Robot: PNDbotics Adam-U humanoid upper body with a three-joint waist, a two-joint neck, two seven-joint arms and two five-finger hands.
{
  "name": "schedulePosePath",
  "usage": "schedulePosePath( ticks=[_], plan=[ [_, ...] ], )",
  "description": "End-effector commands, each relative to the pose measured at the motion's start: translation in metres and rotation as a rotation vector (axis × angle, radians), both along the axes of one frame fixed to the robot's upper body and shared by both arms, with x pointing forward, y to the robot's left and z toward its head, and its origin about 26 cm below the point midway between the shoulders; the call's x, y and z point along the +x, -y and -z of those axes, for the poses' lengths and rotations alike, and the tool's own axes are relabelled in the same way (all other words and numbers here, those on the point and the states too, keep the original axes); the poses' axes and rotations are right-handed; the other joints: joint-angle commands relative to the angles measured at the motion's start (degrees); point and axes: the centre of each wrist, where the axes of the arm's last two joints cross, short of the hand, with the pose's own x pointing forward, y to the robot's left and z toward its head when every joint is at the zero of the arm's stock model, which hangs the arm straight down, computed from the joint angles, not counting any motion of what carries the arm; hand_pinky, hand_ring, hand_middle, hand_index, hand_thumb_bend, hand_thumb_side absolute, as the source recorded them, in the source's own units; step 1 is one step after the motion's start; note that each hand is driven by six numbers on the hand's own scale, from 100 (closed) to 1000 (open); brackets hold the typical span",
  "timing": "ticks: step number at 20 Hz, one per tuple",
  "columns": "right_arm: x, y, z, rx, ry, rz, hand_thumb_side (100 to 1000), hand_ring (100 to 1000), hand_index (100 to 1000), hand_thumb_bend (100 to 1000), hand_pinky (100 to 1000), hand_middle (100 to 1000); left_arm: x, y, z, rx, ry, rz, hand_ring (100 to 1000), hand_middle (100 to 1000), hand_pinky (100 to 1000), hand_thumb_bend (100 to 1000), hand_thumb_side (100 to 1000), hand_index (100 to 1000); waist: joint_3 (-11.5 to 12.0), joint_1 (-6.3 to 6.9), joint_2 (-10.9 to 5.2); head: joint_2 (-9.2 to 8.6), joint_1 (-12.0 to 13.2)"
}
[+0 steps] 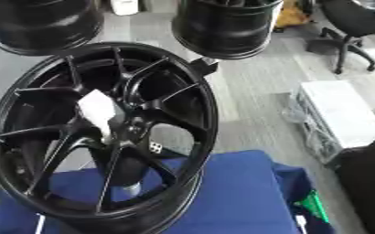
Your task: Pull the pin out of the wheel hub.
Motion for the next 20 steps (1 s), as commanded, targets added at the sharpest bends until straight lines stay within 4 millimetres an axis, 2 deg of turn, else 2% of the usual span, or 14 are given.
schedulePosePath(
  ticks=[1,3,6,10,14,18,20],
  plan=[
    [-0.02,-0.018,0.044,0.107,0.035,0.159,766,808,967,100,754,868,-0.002,-0.003,-0.006,0.013,0.022,-0.006,559,552,652,335,749,755,-0.1,-0.01,-1.04,0.0,-0.2],
    [-0.017,-0.042,0.064,0.169,0.087,0.192,777,802,963,100,747,865,-0.003,-0.003,-0.005,0.012,0.019,-0.006,559,552,652,334,749,755,-0.2,0.15,-1.4,0.34,-0.3],
    [0.005,-0.076,0.072,0.198,0.17,0.157,726,777,938,100,724,821,-0.004,-0.003,-0.004,0.009,0.017,-0.006,559,551,652,335,749,755,-0.3,0.33,-1.68,0.71,-0.3],
    [0.048,-0.125,0.058,0.196,0.3,0.021,653,726,912,100,699,725,-0.004,-0.002,-0.003,0.003,0.017,-0.001,559,551,652,335,749,755,-0.2,0.61,-1.71,0.93,-0.1],
    [0.09,-0.186,0.037,0.192,0.391,-0.173,625,684,879,100,676,669,-0.003,0.001,-0.003,-0.005,0.02,0.008,559,551,652,334,749,754,-0.1,1.12,-1.54,0.95,0.2],
    [0.106,-0.239,0.017,0.2,0.467,-0.407,590,676,872,100,672,660,-0.002,0.003,-0.004,-0.007,0.028,0.023,560,551,653,333,750,754,0.1,1.34,-1.35,0.95,-0.1],
    [0.108,-0.258,0.011,0.215,0.478,-0.52,617,675,872,100,672,657,-0.002,0.005,-0.004,-0.008,0.034,0.035,560,552,653,334,751,754,0.2,1.48,-1.35,0.95,-0.1]
  ],
)
